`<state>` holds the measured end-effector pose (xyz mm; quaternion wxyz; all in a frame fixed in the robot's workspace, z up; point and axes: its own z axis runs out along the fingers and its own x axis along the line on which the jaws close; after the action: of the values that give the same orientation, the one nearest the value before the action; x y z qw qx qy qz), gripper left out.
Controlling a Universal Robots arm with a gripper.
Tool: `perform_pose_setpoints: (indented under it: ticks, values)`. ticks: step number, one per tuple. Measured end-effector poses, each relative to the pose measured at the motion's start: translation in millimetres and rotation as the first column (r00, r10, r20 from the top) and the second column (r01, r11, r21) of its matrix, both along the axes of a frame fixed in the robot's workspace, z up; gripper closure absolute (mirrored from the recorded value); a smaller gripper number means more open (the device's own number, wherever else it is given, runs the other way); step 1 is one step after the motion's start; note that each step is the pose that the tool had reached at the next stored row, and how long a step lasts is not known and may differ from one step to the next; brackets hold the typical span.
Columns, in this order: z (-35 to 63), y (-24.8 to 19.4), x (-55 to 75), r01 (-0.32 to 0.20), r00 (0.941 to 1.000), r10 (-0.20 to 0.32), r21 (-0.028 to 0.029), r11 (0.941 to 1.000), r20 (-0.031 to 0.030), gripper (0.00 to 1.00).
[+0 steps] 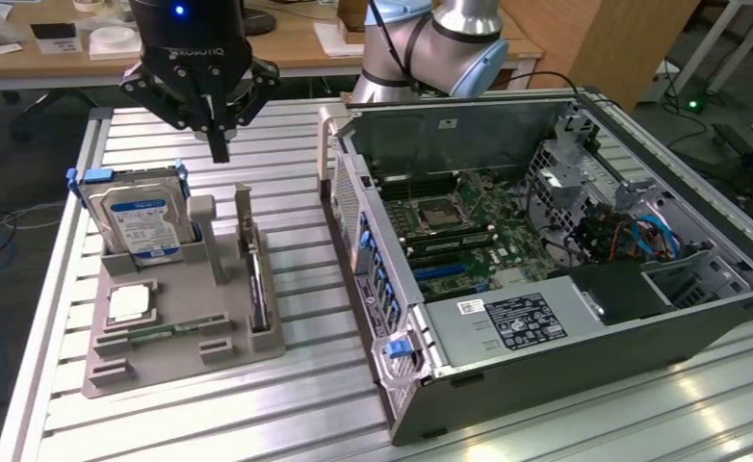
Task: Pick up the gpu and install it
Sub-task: 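Pick up the gpu and move the gpu toward the slot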
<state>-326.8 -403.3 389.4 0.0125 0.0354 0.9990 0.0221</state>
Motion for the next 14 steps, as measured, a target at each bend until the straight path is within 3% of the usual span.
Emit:
perform_pose_setpoints:
  ticks: [11, 14]
  values:
    - [0.1, -0.1, -0.1, 0.0, 1.0, 0.0, -0.0003, 1.0, 0.0008, 0.89]
    - [0.0, -0.1, -0.1, 0.0, 1.0, 0.0, -0.0003, 1.0, 0.001, 0.71]
